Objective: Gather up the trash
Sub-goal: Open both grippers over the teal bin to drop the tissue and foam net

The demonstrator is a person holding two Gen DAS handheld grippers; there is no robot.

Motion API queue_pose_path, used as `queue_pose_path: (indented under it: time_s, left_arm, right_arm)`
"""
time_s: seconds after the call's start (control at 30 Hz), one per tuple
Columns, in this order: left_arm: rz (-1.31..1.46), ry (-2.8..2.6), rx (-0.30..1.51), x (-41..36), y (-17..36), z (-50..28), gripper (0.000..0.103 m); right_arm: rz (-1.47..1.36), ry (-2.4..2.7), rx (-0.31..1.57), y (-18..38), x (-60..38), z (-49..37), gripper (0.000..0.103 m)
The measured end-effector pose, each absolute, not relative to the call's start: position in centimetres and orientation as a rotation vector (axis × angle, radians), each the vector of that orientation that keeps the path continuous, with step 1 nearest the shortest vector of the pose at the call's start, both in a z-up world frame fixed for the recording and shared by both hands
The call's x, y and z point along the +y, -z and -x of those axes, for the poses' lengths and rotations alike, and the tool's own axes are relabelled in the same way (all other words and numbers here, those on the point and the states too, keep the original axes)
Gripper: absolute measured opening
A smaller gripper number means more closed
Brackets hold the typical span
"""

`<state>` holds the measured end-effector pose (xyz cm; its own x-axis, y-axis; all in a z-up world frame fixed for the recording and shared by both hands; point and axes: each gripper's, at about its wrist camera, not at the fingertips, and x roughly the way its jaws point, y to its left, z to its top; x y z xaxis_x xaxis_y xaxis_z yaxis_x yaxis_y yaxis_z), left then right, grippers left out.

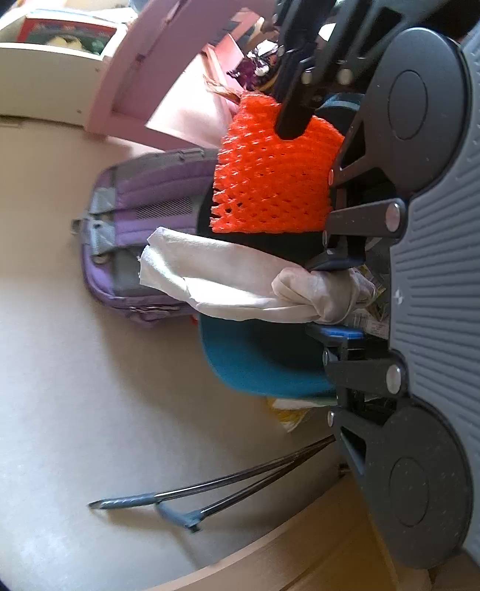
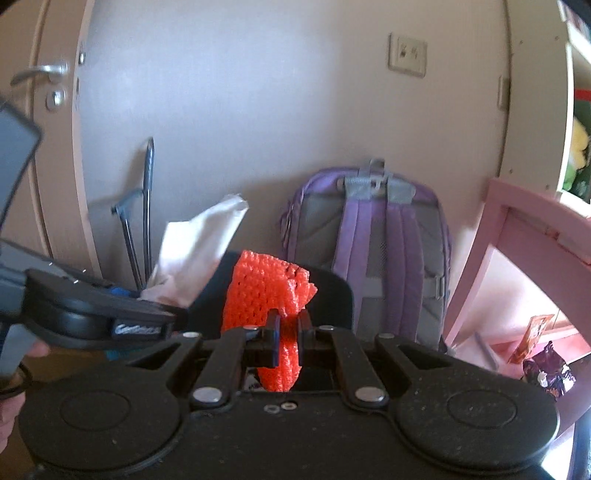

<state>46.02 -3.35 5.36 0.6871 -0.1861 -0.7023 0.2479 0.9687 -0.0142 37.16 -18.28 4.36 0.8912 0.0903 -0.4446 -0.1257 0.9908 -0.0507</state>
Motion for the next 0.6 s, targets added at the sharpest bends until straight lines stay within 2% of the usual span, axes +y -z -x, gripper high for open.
queue_pose_path:
  time_s: [0.27, 0.4, 0.5, 0.53, 0.57, 0.6]
  left_arm:
    - [-0.133, 0.242, 0.862, -4.5, -2.4, -48.1, 0.029]
    - [-0.178, 0.244, 0.876, -5.1, -1.7, -48.3, 0.031]
    - [-0.192, 0.235, 0.887, -5.3, -1.4, -48.3, 0.05]
    - [-0.192, 0.235, 0.879, -5.3, -1.5, -48.2, 0.062]
    - [-0.189, 0.234, 0.869, -5.3, -1.6, -48.0, 0.07]
    - [-0.183, 0.233, 0.858, -5.3, -1.8, -47.9, 0.071]
  right_arm:
    - [0.1, -0.123, 0.536, -1.9, -17.8, -39.3, 0.007]
    - [0.082, -0.117, 0.566, -1.3, -18.0, -39.8, 0.013]
    - [0.056, -0.109, 0.575, -1.1, -18.6, -40.1, 0.018]
    - [0.055, -0.109, 0.582, -1.1, -18.6, -40.1, 0.018]
    - [0.056, -0.111, 0.586, -1.1, -18.7, -40.0, 0.019]
    - [0.055, -0.112, 0.584, -1.1, -18.7, -39.9, 0.02]
